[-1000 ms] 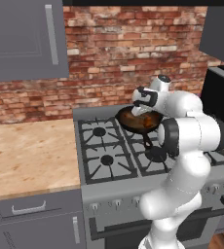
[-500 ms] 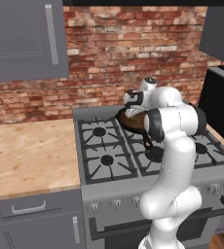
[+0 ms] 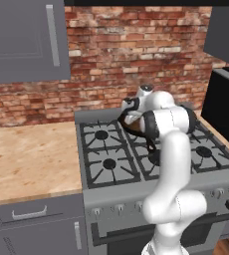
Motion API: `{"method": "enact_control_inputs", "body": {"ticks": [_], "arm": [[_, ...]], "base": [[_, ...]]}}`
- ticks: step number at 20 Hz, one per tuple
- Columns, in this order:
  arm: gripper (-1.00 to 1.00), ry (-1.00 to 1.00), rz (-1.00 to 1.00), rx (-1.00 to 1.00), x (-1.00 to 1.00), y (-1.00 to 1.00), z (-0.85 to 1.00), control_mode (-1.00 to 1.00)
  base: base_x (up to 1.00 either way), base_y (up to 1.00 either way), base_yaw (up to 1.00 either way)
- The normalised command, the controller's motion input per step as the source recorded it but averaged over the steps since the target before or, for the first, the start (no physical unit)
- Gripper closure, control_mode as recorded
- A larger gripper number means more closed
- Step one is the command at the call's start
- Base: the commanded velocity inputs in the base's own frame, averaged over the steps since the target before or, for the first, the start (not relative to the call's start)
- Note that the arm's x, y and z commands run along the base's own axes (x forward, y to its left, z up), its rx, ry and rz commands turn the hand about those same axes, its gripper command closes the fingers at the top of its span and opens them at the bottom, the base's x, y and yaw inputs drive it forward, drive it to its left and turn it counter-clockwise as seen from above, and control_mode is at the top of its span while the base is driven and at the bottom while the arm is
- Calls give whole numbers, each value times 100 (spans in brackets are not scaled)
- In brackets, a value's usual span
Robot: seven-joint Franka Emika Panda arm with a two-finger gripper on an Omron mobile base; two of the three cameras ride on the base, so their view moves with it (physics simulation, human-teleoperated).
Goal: Take the chicken drumsticks from the pan and place one on each plate on the dining counter.
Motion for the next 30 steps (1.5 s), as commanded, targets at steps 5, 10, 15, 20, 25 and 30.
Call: {"method": "enact_control_inputs", "body": {"ticks": [5,10,15,20,25,30], "arm": [[-100,0,12,0,75,0,-25,-100],[-100,0,12,0,75,1,-23,-100],[100,0,8,-3,50,25,-33,-100],[100,-2,0,-4,-33,26,-38,-100],[100,-35,0,0,-93,2,-9,-100],[100,-78,-1,5,-100,-15,33,-100]], "base": [[0,0,0],[0,0,0],[0,0,0],[0,0,0],[0,0,0],[0,0,0]]}}
